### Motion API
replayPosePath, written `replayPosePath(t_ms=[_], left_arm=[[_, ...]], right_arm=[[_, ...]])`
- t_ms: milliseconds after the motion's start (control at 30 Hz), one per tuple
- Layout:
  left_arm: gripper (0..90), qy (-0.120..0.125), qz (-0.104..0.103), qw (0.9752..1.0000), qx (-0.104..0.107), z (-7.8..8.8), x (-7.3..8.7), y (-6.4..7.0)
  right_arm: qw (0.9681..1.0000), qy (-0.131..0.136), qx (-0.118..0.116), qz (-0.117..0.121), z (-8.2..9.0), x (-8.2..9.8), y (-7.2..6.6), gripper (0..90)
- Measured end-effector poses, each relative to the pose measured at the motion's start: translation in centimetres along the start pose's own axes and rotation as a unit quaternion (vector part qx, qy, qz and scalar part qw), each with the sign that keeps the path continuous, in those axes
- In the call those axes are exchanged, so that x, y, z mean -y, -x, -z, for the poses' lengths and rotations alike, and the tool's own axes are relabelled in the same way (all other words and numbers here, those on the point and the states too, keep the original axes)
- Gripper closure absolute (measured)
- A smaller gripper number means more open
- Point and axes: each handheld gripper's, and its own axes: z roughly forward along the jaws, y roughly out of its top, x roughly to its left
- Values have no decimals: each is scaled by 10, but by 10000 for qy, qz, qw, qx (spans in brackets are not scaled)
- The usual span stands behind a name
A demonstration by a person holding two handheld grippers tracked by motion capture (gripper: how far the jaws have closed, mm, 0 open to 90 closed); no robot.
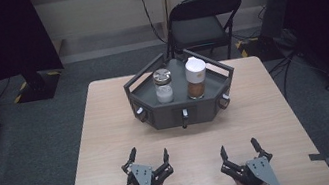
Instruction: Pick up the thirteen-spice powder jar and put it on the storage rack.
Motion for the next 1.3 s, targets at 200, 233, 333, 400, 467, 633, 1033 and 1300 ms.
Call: replayPosePath(t_ms=[200,233,333,400,467,633,1033,1300], left_arm=[[7,-1,1,10000,0,0,0,0],[7,0,0,10000,-1,0,0,0],[7,0,0,10000,0,0,0,0],[7,-1,0,10000,0,0,0,0],[7,-2,0,10000,-1,0,0,0],[7,0,-1,10000,-4,0,0,0],[7,0,1,10000,-2,0,0,0],[1,-74,53,9999,-89,-2,-3,2]], right_arm=[[10000,0,-1,0,0,0,0,0],[10000,0,-2,1,0,0,0,0],[10000,0,-5,1,0,0,0,0],[10000,1,-7,-1,0,0,0,0],[10000,0,-7,0,0,0,0,0],[10000,-1,-14,2,0,0,0,0],[10000,0,-20,1,0,0,1,0],[10000,2,-21,-1,0,0,1,0]])
